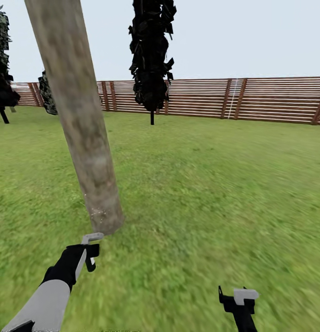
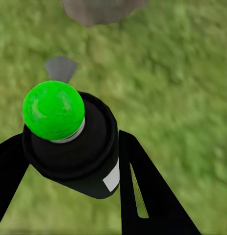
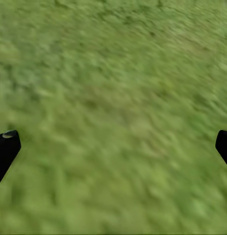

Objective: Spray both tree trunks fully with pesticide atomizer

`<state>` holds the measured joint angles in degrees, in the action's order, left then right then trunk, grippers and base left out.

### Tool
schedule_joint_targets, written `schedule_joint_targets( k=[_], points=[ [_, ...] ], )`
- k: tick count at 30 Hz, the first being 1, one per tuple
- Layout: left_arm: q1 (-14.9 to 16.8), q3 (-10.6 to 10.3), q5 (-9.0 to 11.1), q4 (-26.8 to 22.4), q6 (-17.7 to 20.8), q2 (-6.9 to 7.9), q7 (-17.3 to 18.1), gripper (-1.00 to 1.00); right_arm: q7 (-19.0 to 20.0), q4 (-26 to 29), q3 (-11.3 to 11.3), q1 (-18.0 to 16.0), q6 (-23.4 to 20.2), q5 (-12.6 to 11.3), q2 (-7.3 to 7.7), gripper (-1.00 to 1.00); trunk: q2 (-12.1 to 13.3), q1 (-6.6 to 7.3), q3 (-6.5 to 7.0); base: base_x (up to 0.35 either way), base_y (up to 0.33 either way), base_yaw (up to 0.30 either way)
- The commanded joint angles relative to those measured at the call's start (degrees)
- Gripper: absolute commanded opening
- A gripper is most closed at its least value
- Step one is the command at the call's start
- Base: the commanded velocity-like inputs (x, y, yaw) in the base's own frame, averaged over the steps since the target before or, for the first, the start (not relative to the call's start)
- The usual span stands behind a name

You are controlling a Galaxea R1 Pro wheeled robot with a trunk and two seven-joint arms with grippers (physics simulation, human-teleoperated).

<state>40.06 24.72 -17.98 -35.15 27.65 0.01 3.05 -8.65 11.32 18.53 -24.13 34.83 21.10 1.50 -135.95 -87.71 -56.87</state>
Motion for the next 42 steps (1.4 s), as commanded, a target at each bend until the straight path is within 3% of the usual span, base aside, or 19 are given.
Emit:
schedule_joint_targets(
  k=[1,4,5,12,16,17,19,20,22,23,24,27,31,32,33,35,39,42],
  points=[
    [0.2,-0.2,-0.5,-0.1,0.4,-0.37,0.4,-1.00,-0.4,-0.1,0.2,0.0,0.1,0.6,0.00,1.00,0.0,0.01,-0.05,0.002,-0.002,0.278],
    [1.1,-3.9,-0.6,-0.8,0.9,-2.66,0.4,-1.00,-0.4,-0.1,0.2,0.0,0.1,0.6,0.02,1.00,0.0,0.01,-0.05,0.001,-0.001,0.278],
    [1.5,-4.5,-0.6,-1.4,1.1,-2.81,0.4,-1.00,-0.4,-0.1,0.2,0.0,0.1,0.6,0.04,1.00,0.0,0.01,-0.05,0.000,0.000,0.278],
    [2.4,-5.6,-0.5,-6.8,5.0,-3.05,0.5,-1.00,-0.4,-0.1,0.2,0.0,0.1,0.6,0.08,1.00,0.0,0.01,-0.05,-0.144,0.021,0.201],
    [6.7,-6.5,-0.4,-6.7,6.6,-3.53,0.6,-1.00,-0.3,-0.1,0.2,0.0,0.1,0.6,0.09,1.00,0.0,0.01,-0.05,-0.017,0.003,0.018],
    [9.1,-7.4,-0.3,-6.6,9.6,-3.54,1.4,-1.00,-0.3,-0.1,0.3,0.0,0.1,0.6,0.15,1.00,0.0,0.01,-0.05,-0.001,0.000,0.001],
    [10.2,-7.4,-0.4,-6.8,10.8,-1.86,4.6,-1.00,-0.3,-0.1,0.3,0.0,0.1,0.6,0.23,1.00,0.0,0.01,-0.05,0.000,0.000,0.000],
    [10.3,-7.6,-0.3,-6.4,11.0,1.12,6.1,-1.00,-0.3,-0.1,0.2,0.0,0.1,0.6,0.26,1.00,0.0,0.01,-0.05,0.000,0.000,0.000],
    [10.1,-8.0,-0.3,-5.9,11.0,0.00,6.7,-1.00,-0.3,-0.1,0.2,0.0,0.1,0.6,0.26,1.00,0.0,0.01,-0.05,0.000,0.000,0.000],
    [10.3,-8.7,-0.4,-5.3,11.0,-2.39,7.0,-1.00,-0.3,-0.1,0.2,0.0,0.1,0.6,0.25,1.00,0.0,0.01,-0.05,0.000,0.000,0.000],
    [10.6,-9.3,-0.4,-5.1,11.1,-3.87,7.1,-1.00,-0.3,-0.1,0.2,0.0,0.1,0.6,0.25,1.00,0.0,0.01,-0.05,0.000,0.000,0.000],
    [10.9,-9.8,-0.3,-4.9,11.2,-4.61,7.3,-1.00,-0.3,-0.1,0.3,0.0,0.1,0.6,0.26,1.00,0.0,0.01,-0.05,0.000,0.000,0.000],
    [10.9,-9.7,-0.3,-4.9,13.4,2.81,9.5,-1.00,-0.3,-0.1,0.2,0.0,0.1,0.6,0.26,1.00,0.0,0.01,-0.05,0.000,0.000,0.000],
    [10.5,-10.1,-0.4,-5.1,14.7,4.98,12.9,-1.00,-0.3,-0.1,0.2,0.0,0.1,0.6,0.26,1.00,0.0,0.01,-0.05,0.000,0.000,0.000],
    [10.2,-10.4,-0.9,-5.3,15.3,5.82,15.7,-1.00,-0.3,-0.1,0.2,0.0,0.1,0.7,0.26,1.00,0.0,0.01,-0.05,0.000,0.000,0.000],
    [10.0,-10.5,-1.1,-5.2,15.4,5.87,16.5,-1.00,-0.3,-0.1,0.2,0.0,0.1,0.7,0.24,1.00,0.0,0.01,-0.05,0.000,-0.009,0.000],
    [9.9,-13.7,-1.1,-4.9,15.4,4.40,17.0,-1.00,-0.3,-0.1,0.2,0.0,0.1,0.7,0.26,1.00,0.0,0.01,-0.05,0.000,-0.204,0.000],
    [9.9,-14.0,-1.0,-4.8,15.5,4.27,17.1,-1.00,-0.3,-0.1,0.2,0.0,0.1,0.7,0.26,1.00,0.0,0.01,-0.05,0.000,-0.262,0.000]
  ],
)
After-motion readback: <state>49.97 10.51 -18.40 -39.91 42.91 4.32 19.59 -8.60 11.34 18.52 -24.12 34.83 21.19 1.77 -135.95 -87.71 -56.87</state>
